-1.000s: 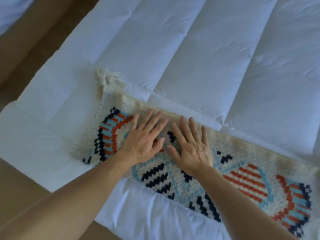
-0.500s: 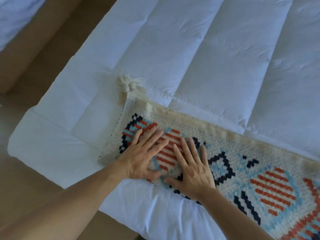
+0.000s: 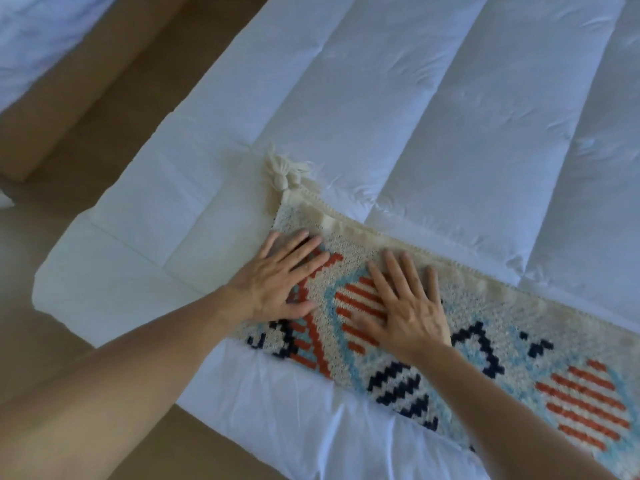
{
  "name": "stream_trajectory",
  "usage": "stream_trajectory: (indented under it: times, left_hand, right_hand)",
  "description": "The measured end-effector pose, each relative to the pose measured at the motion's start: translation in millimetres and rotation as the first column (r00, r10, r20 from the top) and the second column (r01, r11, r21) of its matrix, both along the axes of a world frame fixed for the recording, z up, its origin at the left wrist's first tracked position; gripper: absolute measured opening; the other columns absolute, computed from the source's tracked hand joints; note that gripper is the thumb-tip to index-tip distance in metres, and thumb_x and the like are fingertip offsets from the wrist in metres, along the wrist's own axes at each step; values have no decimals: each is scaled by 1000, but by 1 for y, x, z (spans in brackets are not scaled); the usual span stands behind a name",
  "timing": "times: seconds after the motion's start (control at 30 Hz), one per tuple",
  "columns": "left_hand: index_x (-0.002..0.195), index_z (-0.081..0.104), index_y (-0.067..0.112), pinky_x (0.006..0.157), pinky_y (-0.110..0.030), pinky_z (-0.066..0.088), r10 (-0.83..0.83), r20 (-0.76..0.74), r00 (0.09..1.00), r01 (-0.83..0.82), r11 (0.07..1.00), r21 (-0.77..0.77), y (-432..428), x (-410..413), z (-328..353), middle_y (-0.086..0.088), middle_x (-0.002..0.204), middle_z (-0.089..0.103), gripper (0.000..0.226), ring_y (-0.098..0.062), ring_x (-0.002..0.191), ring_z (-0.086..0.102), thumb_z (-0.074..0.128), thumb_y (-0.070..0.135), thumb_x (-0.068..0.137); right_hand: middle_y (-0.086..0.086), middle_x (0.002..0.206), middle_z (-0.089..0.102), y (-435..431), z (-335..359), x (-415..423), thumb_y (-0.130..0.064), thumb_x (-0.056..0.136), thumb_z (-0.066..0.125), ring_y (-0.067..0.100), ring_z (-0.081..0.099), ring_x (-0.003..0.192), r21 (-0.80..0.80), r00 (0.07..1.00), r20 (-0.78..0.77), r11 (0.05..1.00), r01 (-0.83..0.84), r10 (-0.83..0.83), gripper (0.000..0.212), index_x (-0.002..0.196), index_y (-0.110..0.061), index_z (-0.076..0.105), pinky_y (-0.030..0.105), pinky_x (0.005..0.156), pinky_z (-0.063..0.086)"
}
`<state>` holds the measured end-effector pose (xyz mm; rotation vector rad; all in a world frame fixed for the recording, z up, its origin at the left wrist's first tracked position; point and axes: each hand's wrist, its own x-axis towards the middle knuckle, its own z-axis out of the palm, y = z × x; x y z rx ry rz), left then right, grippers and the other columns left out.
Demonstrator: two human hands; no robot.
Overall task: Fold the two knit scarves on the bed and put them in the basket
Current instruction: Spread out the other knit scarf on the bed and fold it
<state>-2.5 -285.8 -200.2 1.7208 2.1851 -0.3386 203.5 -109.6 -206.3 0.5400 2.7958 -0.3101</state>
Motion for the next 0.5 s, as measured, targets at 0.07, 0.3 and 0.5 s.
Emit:
stream_trajectory:
  times: [0.07,0.3,0.5]
  left_hand:
    - [150,-23,34,117,-57,-14,39,-18,999,-39,999,12,8,-9,-4,-2,157,-33,78,-20,142,-37,8,74,90]
    - [151,-16,39,114,-65,-8,122,-7,992,-122,991,54,22,-23,-20,-2,160,-26,76,-22,146,-29,5,75,88]
    - [155,-4,29,119,-58,-4,151,3,989,-149,977,152,40,-42,-10,0,163,-14,69,-17,148,-20,9,61,95]
  right_hand:
    - [-4,159,-28,10,-7,-17,-85,82,2,22,-32,144,14,999,38,999,32,-33,85,148,-40,-25,54,118,-13]
    - [-1,157,-34,10,-18,-31,-85,80,-3,22,-34,143,24,983,100,988,151,-152,86,146,-37,-29,54,119,-8]
    - [-1,161,-23,-23,-9,-48,-79,87,2,20,-25,147,-7,1000,-13,1000,3,-3,82,153,-33,-16,55,119,-6]
